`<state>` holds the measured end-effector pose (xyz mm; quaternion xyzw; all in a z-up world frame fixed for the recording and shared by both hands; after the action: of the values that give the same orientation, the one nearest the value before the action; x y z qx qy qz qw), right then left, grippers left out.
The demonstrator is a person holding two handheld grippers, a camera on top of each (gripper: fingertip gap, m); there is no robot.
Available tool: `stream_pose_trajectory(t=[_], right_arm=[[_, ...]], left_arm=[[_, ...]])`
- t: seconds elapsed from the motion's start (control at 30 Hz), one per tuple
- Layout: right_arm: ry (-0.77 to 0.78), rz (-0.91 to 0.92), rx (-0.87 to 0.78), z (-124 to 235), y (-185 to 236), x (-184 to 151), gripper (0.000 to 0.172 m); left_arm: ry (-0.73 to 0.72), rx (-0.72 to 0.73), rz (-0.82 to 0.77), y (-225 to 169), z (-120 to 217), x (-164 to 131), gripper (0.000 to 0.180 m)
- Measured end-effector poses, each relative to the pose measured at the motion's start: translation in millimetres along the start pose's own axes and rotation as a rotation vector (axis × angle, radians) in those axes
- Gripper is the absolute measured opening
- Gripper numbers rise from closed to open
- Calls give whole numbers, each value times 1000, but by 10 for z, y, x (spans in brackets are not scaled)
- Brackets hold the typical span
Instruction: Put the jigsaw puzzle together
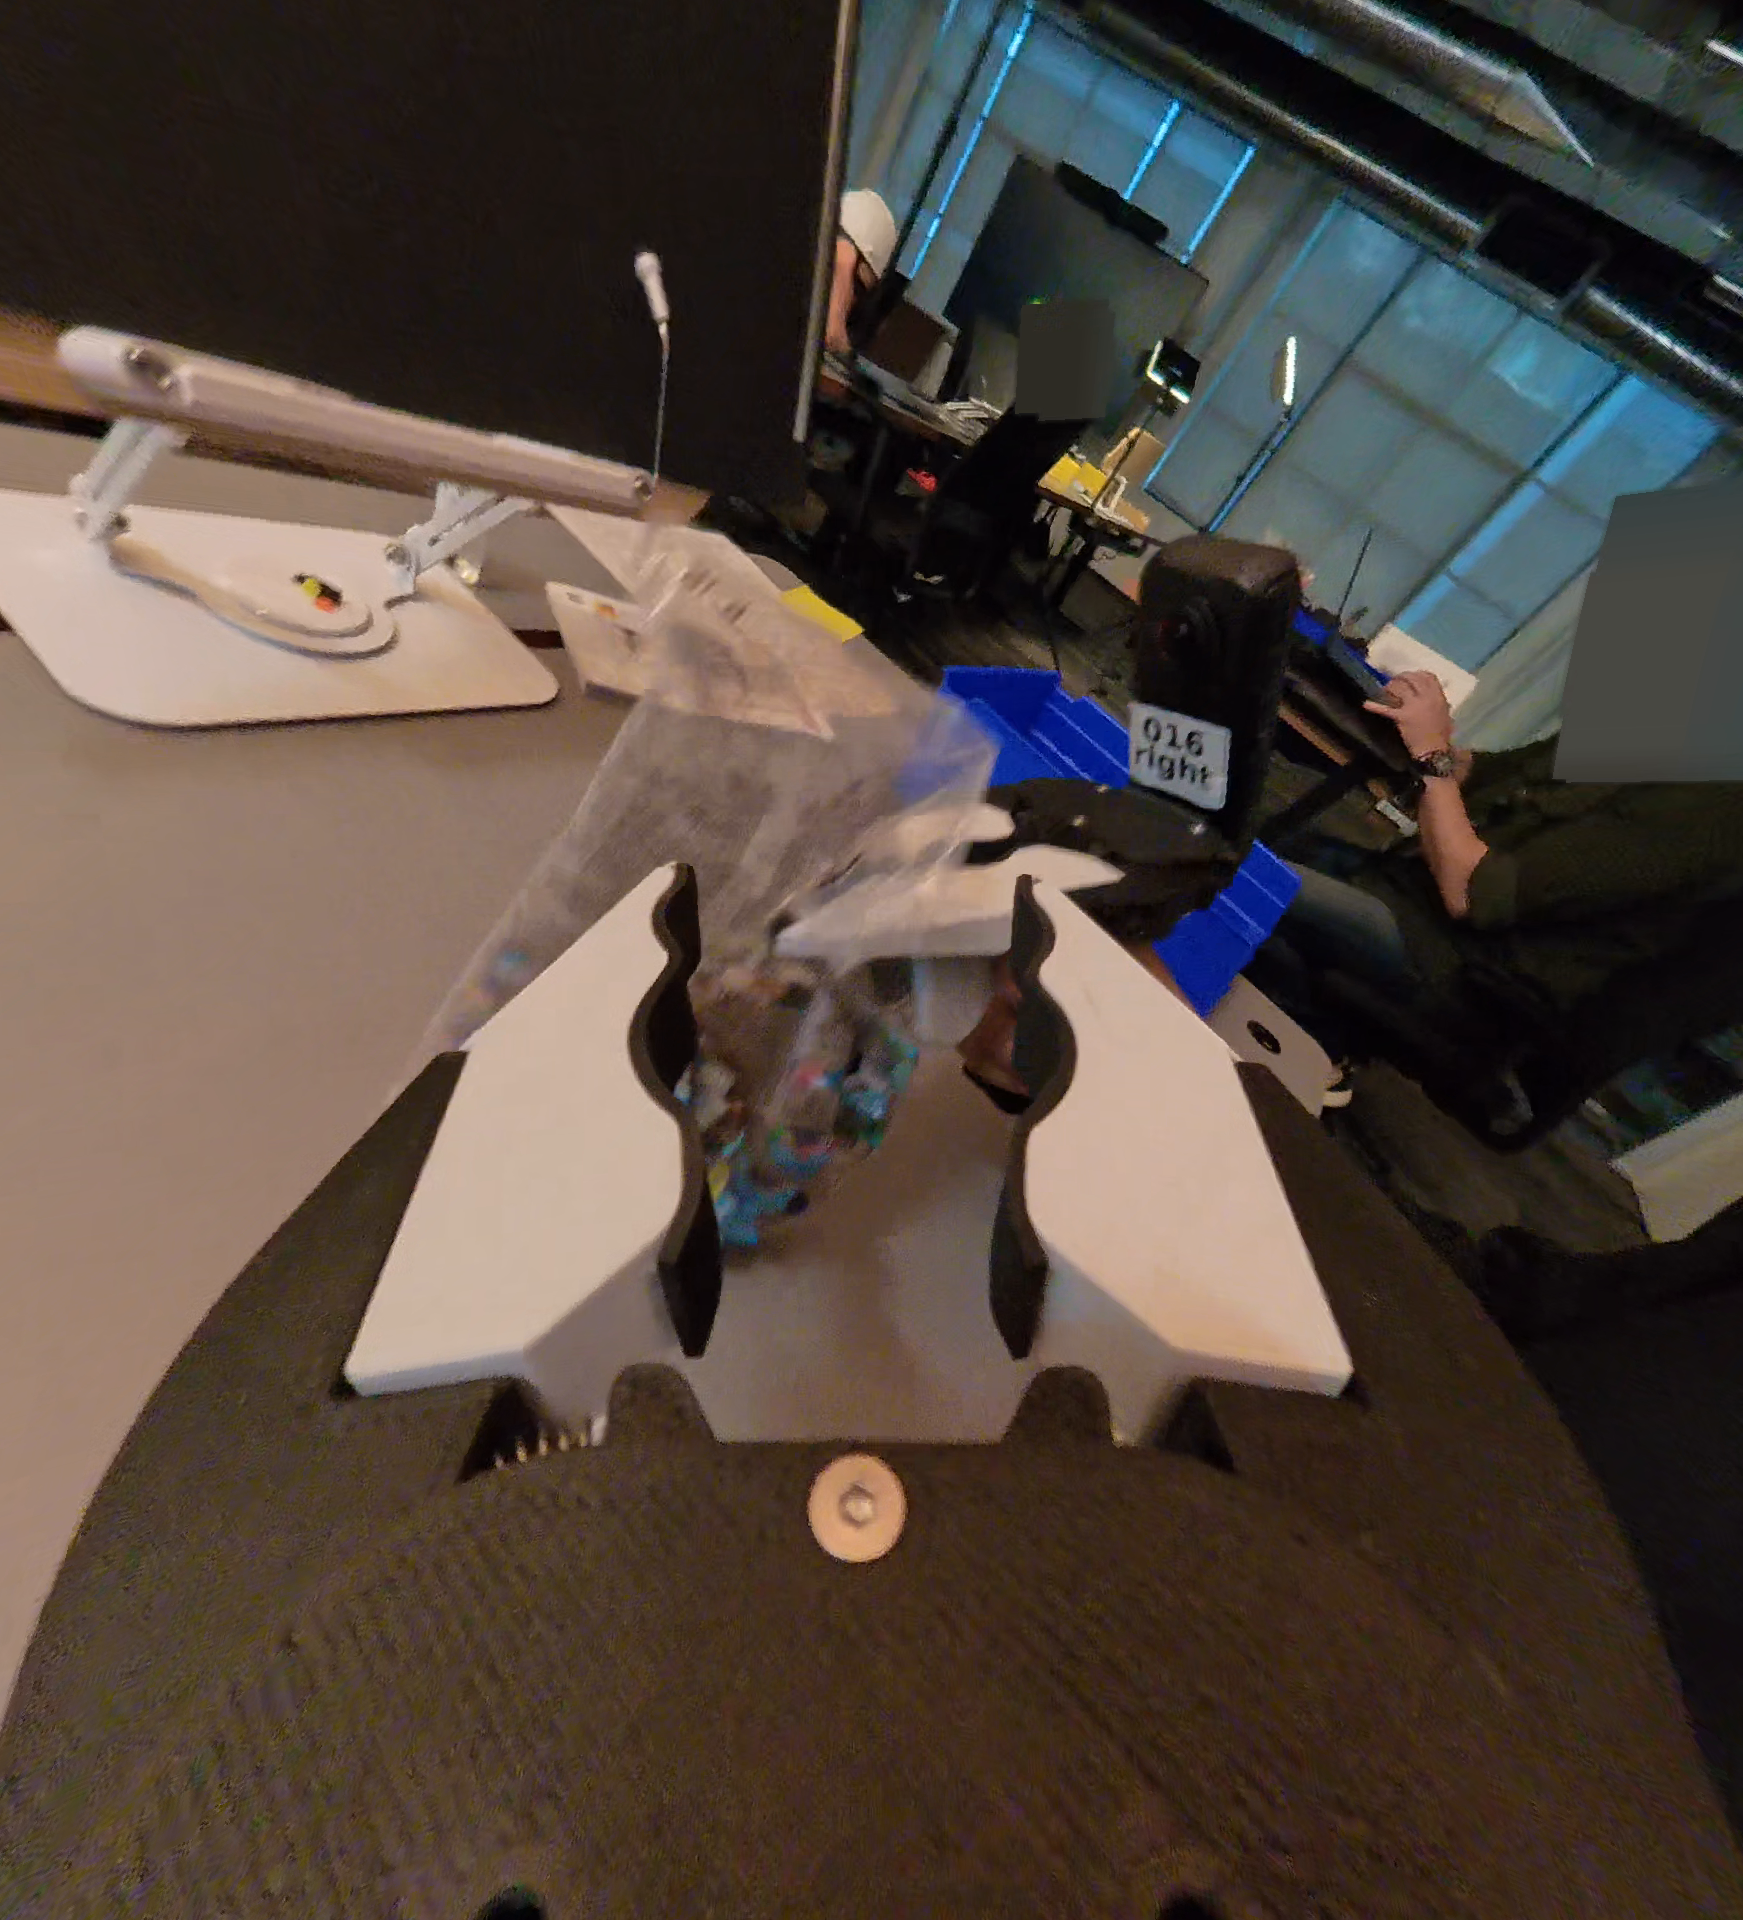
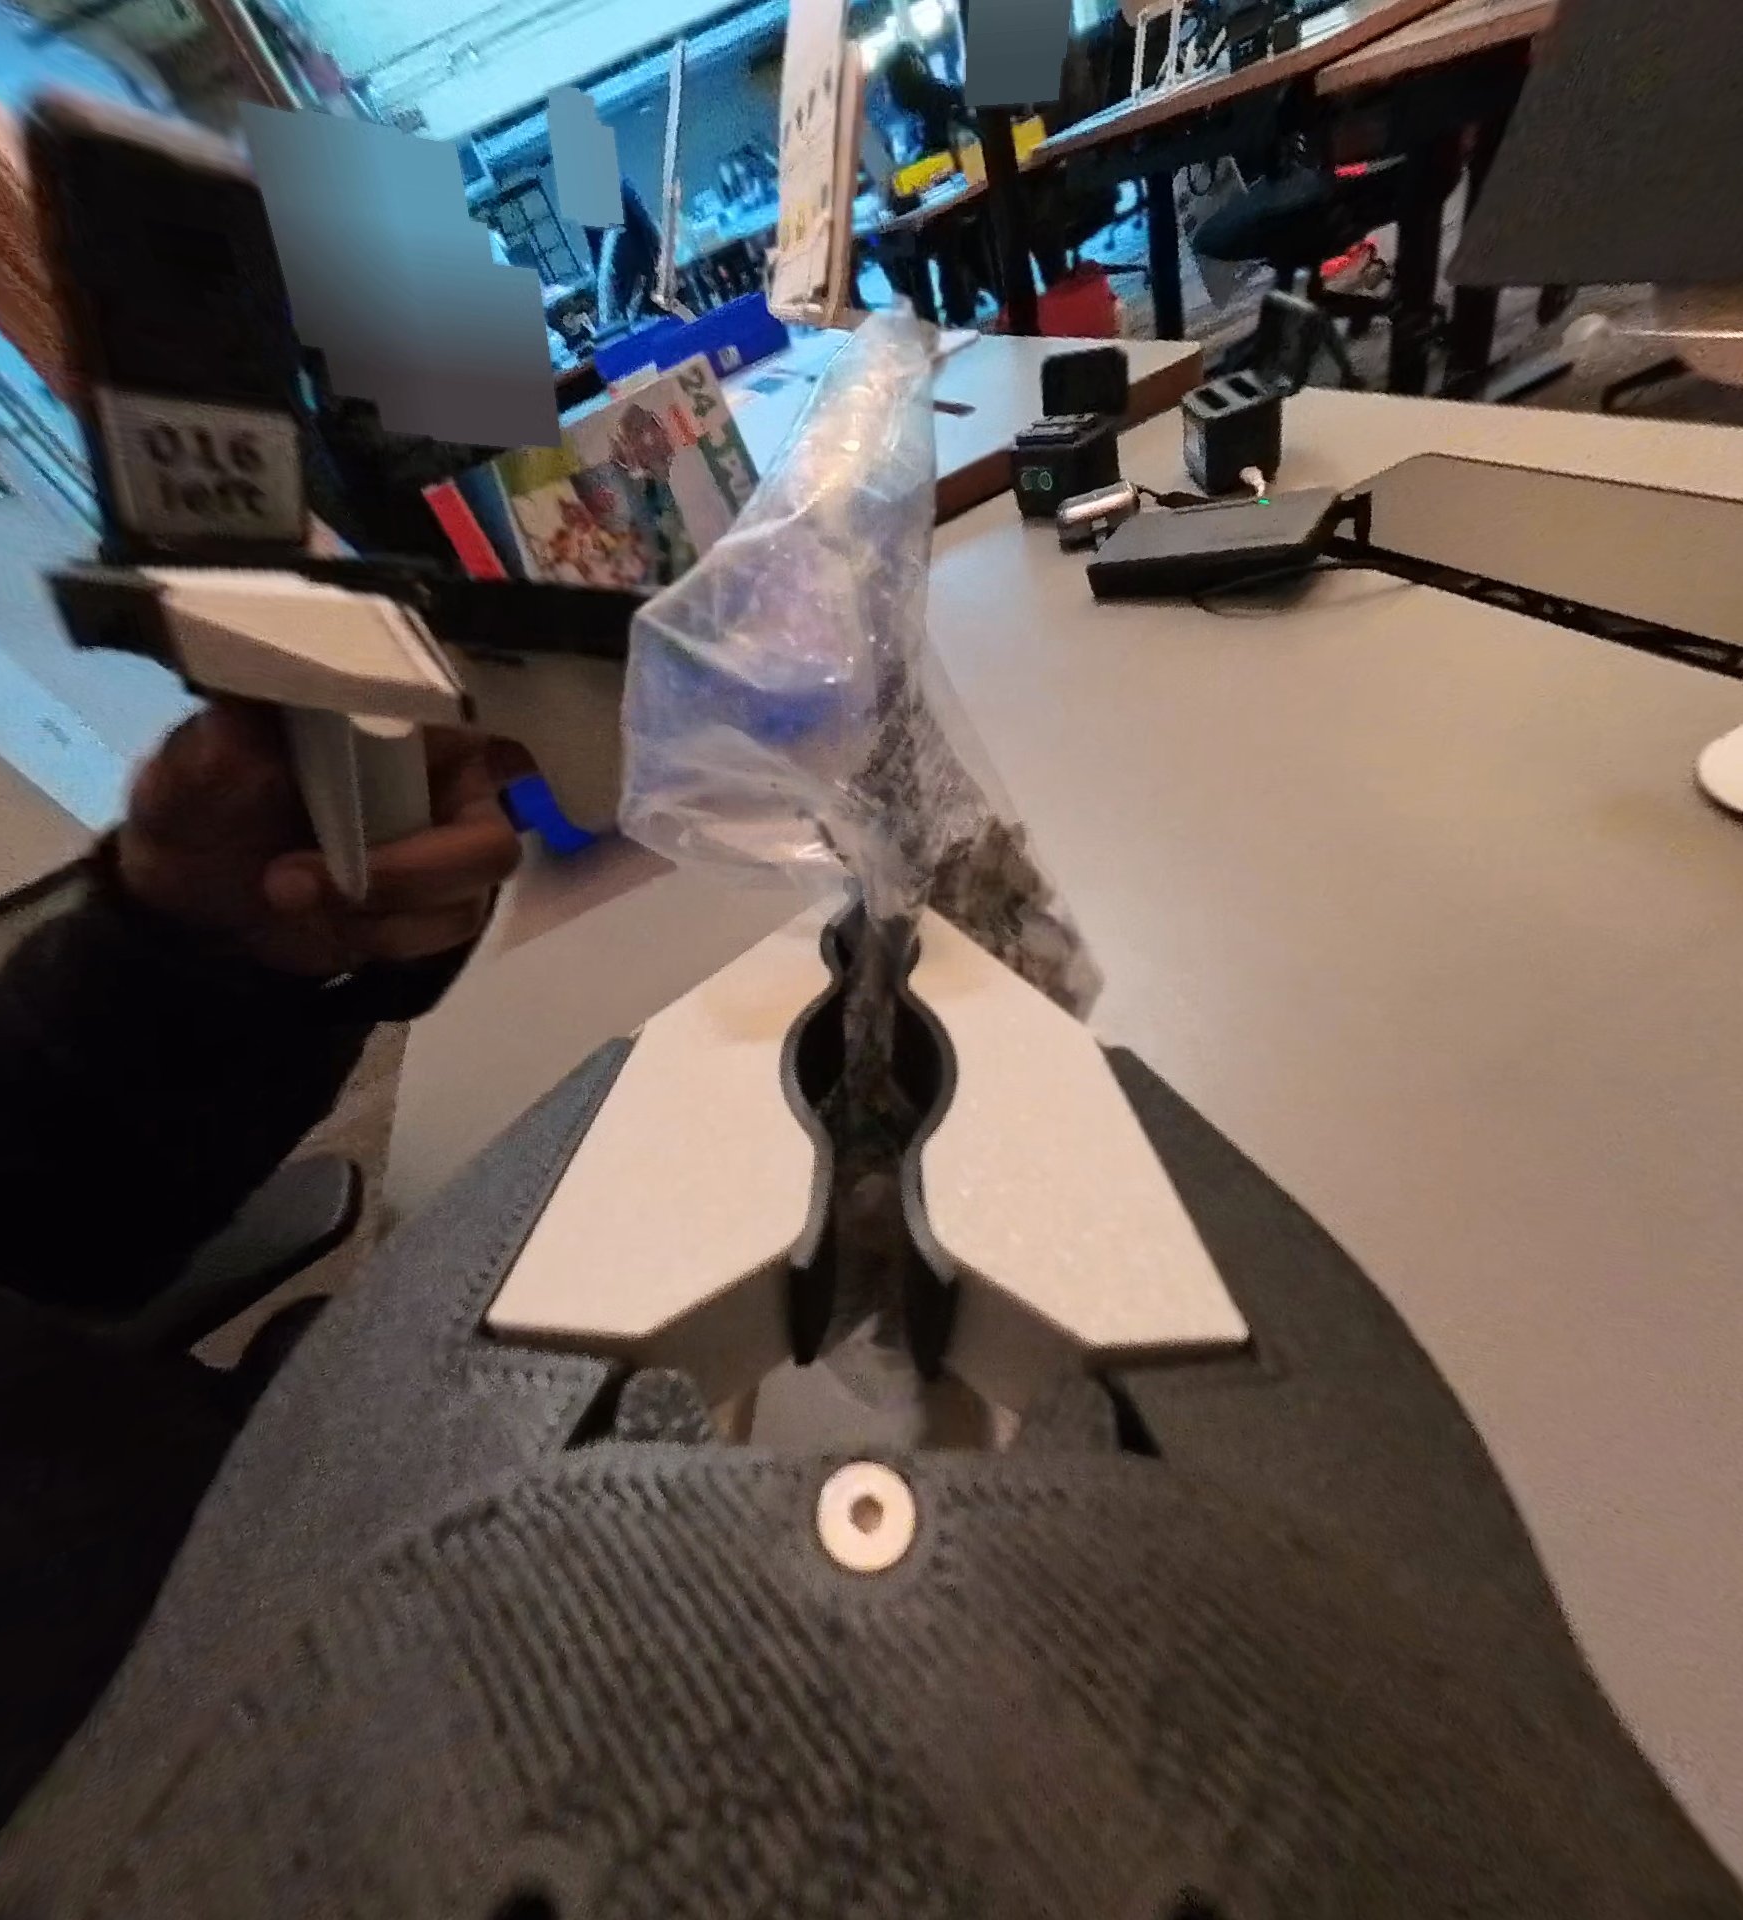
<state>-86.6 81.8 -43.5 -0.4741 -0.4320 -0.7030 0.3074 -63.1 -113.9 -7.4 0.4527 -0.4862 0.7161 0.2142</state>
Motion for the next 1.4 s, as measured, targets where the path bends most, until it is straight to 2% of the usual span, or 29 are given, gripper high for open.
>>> stream_pose_trajectory(t=[0.1,0.13,0.2,0.3,0.37,0.4,0.43,0.53,0.63,0.73,0.83,0.93,1.0,1.03,1.1,1.13,1.2,1.27,1.33,1.4], right_arm=[[-110,30,18,131,122,183,0],[-102,47,-26,137,108,224,0],[7,46,-64,84,56,251,0],[-82,125,-115,199,216,425,0],[65,173,-201,100,123,318,0],[170,144,-198,22,52,210,0],[204,111,-178,-8,36,149,0],[49,108,-179,131,153,243,0],[129,50,-155,127,131,219,0],[29,108,-180,225,263,367,0],[218,58,-173,97,168,162,0],[18,31,-146,250,277,287,0],[93,9,-159,225,218,203,0],[125,-25,-112,197,242,179,0],[27,-22,-33,252,399,310,0],[-10,7,-64,296,429,377,0],[84,30,-105,245,382,319,0],[160,-19,-42,172,409,234,0],[81,7,-48,227,479,306,0],[23,-54,30,247,488,332,0]], left_arm=[[7,20,31,118,86,-185,64],[12,38,32,154,106,-244,65],[21,60,35,211,130,-341,68],[31,63,40,252,145,-430,72],[26,69,40,276,158,-456,74],[23,64,41,282,162,-463,74],[23,57,41,285,163,-469,75],[29,74,20,302,180,-514,76],[30,68,31,327,195,-570,77],[31,60,30,360,205,-589,78],[8,36,36,378,213,-566,79],[-6,26,27,390,222,-562,81],[-6,19,35,407,216,-576,81],[-5,7,43,413,207,-582,81],[8,-4,43,428,182,-598,81],[15,-2,37,440,167,-606,81],[9,-15,37,449,135,-605,81],[-12,-60,49,435,98,-580,80],[-26,-97,56,432,55,-560,70],[-19,-127,72,437,-2,-555,65]])
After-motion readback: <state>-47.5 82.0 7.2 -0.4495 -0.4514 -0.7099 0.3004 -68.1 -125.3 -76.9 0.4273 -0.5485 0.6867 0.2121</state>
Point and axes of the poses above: each gripper's, where its closed fingertips meet, z back along the fingers, x out of its top, y = z × x across the jaws, the point moved 10 cm from there along z, back along the fingers, and after that the axes turned 1 degree about z, right-handed, at the moved point
